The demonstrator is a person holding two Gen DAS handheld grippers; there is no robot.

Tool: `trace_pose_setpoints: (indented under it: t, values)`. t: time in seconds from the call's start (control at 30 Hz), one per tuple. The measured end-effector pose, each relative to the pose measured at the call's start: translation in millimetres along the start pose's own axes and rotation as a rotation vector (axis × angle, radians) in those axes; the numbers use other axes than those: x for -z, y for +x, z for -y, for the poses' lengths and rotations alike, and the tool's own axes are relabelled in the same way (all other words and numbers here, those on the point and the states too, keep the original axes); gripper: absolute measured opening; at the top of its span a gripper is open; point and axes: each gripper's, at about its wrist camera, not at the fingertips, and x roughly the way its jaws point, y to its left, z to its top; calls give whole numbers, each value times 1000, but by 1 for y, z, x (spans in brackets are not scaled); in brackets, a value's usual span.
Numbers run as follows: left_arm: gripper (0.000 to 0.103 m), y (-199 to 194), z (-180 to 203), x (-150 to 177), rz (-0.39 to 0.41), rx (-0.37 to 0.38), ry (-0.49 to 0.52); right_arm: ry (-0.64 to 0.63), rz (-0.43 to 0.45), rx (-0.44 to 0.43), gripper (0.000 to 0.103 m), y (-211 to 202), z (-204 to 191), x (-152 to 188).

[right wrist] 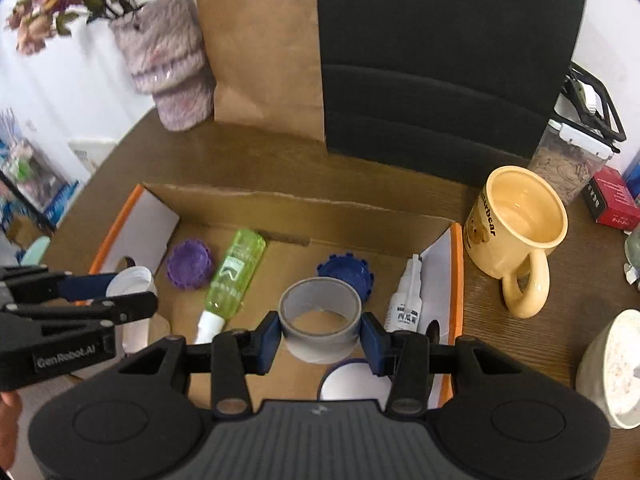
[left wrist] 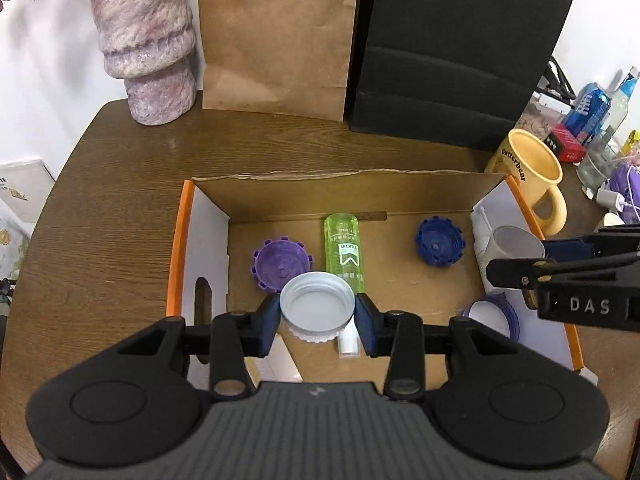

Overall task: Organize rigid objects
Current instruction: 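Carry the white cap and tape roll into the box and open both tools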

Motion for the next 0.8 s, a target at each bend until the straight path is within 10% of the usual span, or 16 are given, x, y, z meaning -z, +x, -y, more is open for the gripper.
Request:
trace_pose_setpoints:
  t: [0.8]
  values:
    - [41, 83, -1, 17, -165, -31, 25, -64, -94, 1, 46, 94, -26, 20]
